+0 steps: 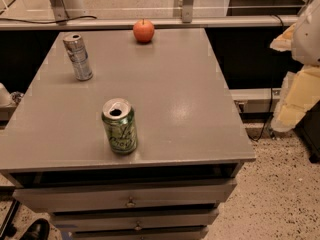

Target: Move apple near redbull can

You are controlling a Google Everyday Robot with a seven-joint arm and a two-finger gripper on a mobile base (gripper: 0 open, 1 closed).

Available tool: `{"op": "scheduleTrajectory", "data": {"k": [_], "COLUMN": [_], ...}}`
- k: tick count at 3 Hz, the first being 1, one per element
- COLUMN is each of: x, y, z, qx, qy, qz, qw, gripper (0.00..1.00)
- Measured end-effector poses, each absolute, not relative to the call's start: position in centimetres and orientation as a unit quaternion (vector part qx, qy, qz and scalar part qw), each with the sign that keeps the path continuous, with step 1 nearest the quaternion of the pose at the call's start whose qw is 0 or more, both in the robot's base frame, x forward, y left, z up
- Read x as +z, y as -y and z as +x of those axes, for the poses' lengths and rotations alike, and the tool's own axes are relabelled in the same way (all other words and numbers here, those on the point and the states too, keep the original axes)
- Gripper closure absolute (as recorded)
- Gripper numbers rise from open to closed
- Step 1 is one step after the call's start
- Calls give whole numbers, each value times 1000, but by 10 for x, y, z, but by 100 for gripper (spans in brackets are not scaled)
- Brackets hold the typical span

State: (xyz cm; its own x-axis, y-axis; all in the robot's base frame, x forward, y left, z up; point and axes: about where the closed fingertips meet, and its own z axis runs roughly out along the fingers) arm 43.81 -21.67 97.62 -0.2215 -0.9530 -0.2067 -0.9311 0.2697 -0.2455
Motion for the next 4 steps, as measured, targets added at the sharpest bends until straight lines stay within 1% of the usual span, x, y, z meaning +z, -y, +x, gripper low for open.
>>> {"op": "scheduleTrajectory", "data": {"k": [1, 2, 3, 4], "x": [976, 966, 931, 910], "y": [217, 208, 188, 163], "z": [438, 455, 504, 569], "qx": [-34, -26, -9, 4], "qy": [-781, -783, -790, -791], "qz": [-603, -594, -568, -538], "qw": [159, 186, 232, 292], "gripper": [0, 0, 0, 0]}}
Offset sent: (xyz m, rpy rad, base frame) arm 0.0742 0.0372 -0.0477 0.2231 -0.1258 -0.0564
